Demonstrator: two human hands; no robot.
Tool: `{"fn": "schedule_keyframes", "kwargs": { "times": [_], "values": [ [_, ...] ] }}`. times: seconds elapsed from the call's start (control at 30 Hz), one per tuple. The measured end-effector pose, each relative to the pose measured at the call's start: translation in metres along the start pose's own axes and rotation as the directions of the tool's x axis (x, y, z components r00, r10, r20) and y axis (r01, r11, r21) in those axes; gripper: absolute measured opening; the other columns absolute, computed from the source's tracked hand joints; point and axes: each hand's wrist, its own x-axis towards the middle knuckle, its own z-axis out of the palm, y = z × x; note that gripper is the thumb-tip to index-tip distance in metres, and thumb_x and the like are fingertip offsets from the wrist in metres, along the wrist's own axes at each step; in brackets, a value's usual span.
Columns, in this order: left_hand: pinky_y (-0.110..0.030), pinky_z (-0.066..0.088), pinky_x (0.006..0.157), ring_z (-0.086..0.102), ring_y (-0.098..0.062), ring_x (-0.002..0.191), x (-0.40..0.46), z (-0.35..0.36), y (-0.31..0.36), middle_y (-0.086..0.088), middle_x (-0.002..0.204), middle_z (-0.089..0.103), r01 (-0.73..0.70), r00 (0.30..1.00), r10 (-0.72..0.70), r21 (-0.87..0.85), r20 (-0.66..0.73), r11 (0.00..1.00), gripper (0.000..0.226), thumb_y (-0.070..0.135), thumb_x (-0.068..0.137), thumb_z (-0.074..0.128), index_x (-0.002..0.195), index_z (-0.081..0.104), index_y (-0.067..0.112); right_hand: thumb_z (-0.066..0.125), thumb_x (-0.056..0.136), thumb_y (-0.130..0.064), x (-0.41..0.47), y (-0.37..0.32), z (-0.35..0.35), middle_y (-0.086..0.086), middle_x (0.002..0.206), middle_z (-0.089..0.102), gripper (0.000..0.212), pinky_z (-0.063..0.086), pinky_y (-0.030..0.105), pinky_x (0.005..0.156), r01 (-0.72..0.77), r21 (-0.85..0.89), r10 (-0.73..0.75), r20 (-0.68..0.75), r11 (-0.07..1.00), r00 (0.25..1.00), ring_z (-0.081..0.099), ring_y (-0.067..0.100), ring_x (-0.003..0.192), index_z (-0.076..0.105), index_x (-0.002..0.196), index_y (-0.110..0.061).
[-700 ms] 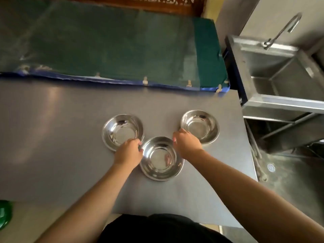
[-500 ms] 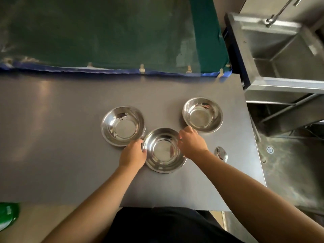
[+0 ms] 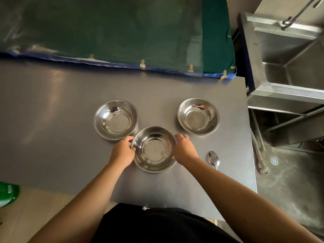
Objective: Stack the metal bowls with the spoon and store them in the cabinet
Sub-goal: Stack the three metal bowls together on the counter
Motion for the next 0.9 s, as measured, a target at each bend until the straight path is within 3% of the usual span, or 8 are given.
{"fn": "schedule_keyframes", "kwargs": {
  "times": [0.1, 0.27, 0.4, 0.5, 0.67, 0.9],
  "values": [
    [-0.047, 0.059, 0.081, 0.069, -0.027, 0.091, -0.001, -0.003, 0.005, 0.0, 0.106, 0.069, -0.002, 1.0, 0.001, -0.029, -0.027, 1.0, 0.045, 0.01, 0.088, 0.064, 0.131, 0.06, 0.023, 0.051, 0.096, -0.005, 0.001, 0.001, -0.014, 0.009, 0.13, 0.05, 0.04, 0.054, 0.044, 0.091, 0.05, 0.021, -0.049, -0.018, 0.999, 0.999, 0.063, 0.034, 0.107, 0.055, 0.134, -0.014],
    [-0.045, 0.063, 0.068, 0.072, -0.022, 0.067, 0.006, -0.007, 0.031, 0.002, 0.106, 0.066, -0.056, 0.997, 0.052, -0.083, -0.057, 0.995, 0.045, 0.009, 0.089, 0.066, 0.132, 0.057, 0.022, 0.048, 0.096, -0.007, 0.009, 0.001, -0.047, 0.009, 0.126, 0.054, 0.032, 0.054, 0.041, 0.088, 0.121, 0.069, -0.114, -0.093, 0.99, 0.989, 0.064, 0.032, 0.1, 0.062, 0.124, -0.014],
    [-0.045, 0.063, 0.065, 0.072, -0.023, 0.07, 0.02, 0.001, 0.065, 0.0, 0.113, 0.067, -0.117, 0.992, 0.112, -0.089, -0.06, 0.989, 0.042, 0.008, 0.089, 0.067, 0.129, 0.06, 0.019, 0.048, 0.1, -0.016, 0.023, 0.009, -0.079, 0.01, 0.13, 0.054, 0.034, 0.047, 0.03, 0.085, 0.131, 0.098, -0.114, -0.159, 0.987, 0.981, 0.064, 0.032, 0.104, 0.061, 0.131, -0.012],
    [-0.044, 0.063, 0.067, 0.072, -0.021, 0.069, 0.031, 0.012, 0.095, 0.0, 0.111, 0.068, -0.153, 0.987, 0.149, -0.078, -0.053, 0.985, 0.037, 0.009, 0.088, 0.067, 0.122, 0.064, 0.022, 0.05, 0.099, -0.015, 0.034, 0.019, -0.102, 0.011, 0.137, 0.055, 0.035, 0.049, 0.035, 0.094, 0.119, 0.116, -0.094, -0.202, 0.986, 0.975, 0.063, 0.032, 0.112, 0.062, 0.132, -0.013],
    [-0.045, 0.059, 0.08, 0.071, -0.03, 0.087, 0.051, 0.038, 0.141, -0.003, 0.113, 0.07, -0.215, 0.976, 0.216, -0.043, 0.0, 0.976, 0.038, 0.008, 0.084, 0.065, 0.121, 0.066, 0.021, 0.05, 0.093, -0.005, 0.052, 0.045, -0.135, 0.015, 0.135, 0.055, 0.043, 0.05, 0.039, 0.097, 0.057, 0.08, -0.035, -0.249, 0.995, 0.968, 0.061, 0.036, 0.114, 0.061, 0.134, -0.012],
    [-0.04, 0.059, 0.078, 0.071, -0.027, 0.077, 0.072, 0.075, 0.178, 0.004, 0.102, 0.067, -0.23, 0.971, 0.228, 0.02, 0.078, 0.973, 0.039, 0.009, 0.081, 0.061, 0.117, 0.064, 0.026, 0.054, 0.093, -0.003, 0.077, 0.079, -0.154, 0.014, 0.136, 0.054, 0.044, 0.05, 0.039, 0.096, -0.021, 0.094, 0.046, -0.267, 0.995, 0.963, 0.061, 0.035, 0.112, 0.059, 0.136, -0.012]
  ]
}}
